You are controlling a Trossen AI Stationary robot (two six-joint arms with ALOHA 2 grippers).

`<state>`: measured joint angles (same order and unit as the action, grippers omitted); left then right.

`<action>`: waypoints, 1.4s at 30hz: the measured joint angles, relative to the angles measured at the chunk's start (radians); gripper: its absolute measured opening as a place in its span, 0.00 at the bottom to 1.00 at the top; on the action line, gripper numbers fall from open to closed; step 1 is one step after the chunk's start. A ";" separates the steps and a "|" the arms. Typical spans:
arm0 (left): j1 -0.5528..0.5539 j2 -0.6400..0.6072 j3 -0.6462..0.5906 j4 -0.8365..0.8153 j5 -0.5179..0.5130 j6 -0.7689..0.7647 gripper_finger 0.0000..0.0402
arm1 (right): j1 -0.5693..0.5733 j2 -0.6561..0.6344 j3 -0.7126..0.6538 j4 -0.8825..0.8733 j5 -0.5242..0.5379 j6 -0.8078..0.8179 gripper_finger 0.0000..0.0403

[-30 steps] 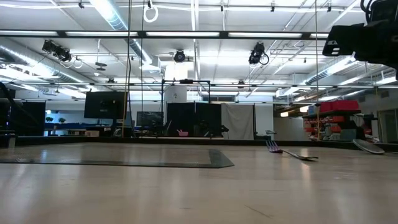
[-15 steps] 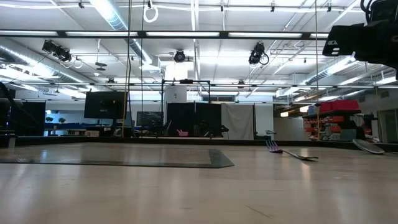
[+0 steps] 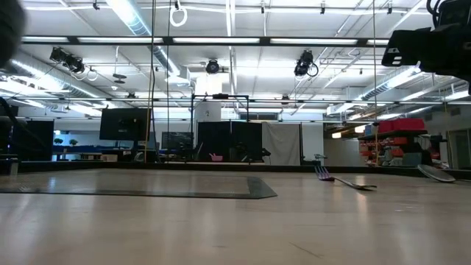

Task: Pick & Place Utensil
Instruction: Put the black bowl on the table mat

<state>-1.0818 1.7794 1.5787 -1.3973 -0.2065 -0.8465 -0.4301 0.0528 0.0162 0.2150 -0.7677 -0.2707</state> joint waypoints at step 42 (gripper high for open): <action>0.718 -0.352 -0.605 0.479 0.073 0.775 0.04 | 0.000 0.000 0.000 -0.009 0.000 0.000 0.04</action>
<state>-0.3643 1.4269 0.9741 -0.9184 -0.1333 -0.0715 -0.4305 0.0532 0.0162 0.2064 -0.7677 -0.2707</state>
